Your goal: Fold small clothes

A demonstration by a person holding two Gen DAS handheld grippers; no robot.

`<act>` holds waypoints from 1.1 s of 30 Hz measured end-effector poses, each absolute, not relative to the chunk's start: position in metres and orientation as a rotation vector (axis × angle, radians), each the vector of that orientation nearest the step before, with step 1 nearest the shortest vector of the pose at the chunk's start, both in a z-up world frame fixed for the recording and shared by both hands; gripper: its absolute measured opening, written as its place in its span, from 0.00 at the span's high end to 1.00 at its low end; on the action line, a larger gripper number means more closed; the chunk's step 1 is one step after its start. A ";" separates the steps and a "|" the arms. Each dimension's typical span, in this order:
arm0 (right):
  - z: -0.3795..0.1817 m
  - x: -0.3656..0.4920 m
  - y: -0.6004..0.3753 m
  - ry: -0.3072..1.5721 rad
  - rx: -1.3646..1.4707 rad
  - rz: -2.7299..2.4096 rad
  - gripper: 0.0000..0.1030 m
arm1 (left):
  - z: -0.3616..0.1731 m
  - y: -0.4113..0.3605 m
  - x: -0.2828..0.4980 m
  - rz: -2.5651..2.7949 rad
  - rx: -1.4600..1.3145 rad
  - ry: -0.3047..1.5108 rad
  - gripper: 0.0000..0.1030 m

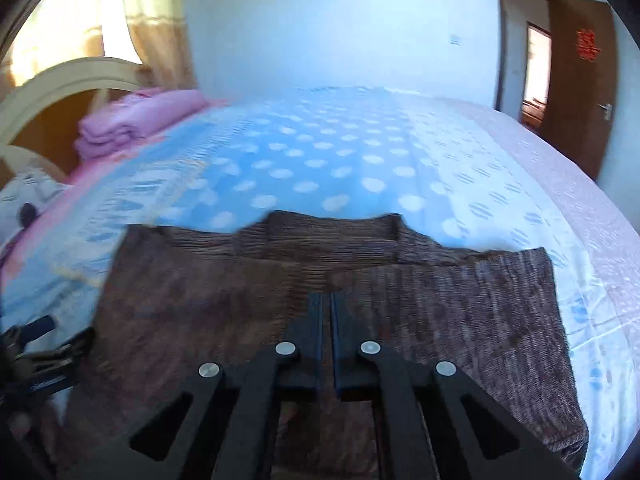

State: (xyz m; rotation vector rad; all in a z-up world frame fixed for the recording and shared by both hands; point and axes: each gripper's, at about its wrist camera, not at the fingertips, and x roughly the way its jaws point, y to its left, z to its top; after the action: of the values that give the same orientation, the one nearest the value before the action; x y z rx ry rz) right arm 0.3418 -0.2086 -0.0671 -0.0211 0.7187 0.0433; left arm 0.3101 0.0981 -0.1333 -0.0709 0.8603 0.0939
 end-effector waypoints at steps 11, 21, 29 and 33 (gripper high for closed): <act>-0.097 0.323 -0.217 0.915 0.056 0.165 0.73 | -0.134 0.097 0.311 0.102 -0.059 0.870 0.00; -0.081 0.276 -0.293 0.840 0.116 0.043 0.70 | -0.130 0.108 0.292 0.063 -0.164 0.868 0.00; -0.090 0.263 -0.356 0.891 0.193 -0.031 0.68 | -0.131 0.081 0.280 0.054 -0.008 0.898 0.00; -0.084 0.250 -0.355 0.891 0.204 -0.034 0.59 | -0.128 0.078 0.265 0.067 0.011 0.890 0.00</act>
State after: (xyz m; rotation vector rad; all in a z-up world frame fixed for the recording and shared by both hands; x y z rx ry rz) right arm 0.2499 -0.3554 -0.0840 0.2039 0.8905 -0.0345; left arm 0.2651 0.0782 -0.1281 0.0110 0.8904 0.0669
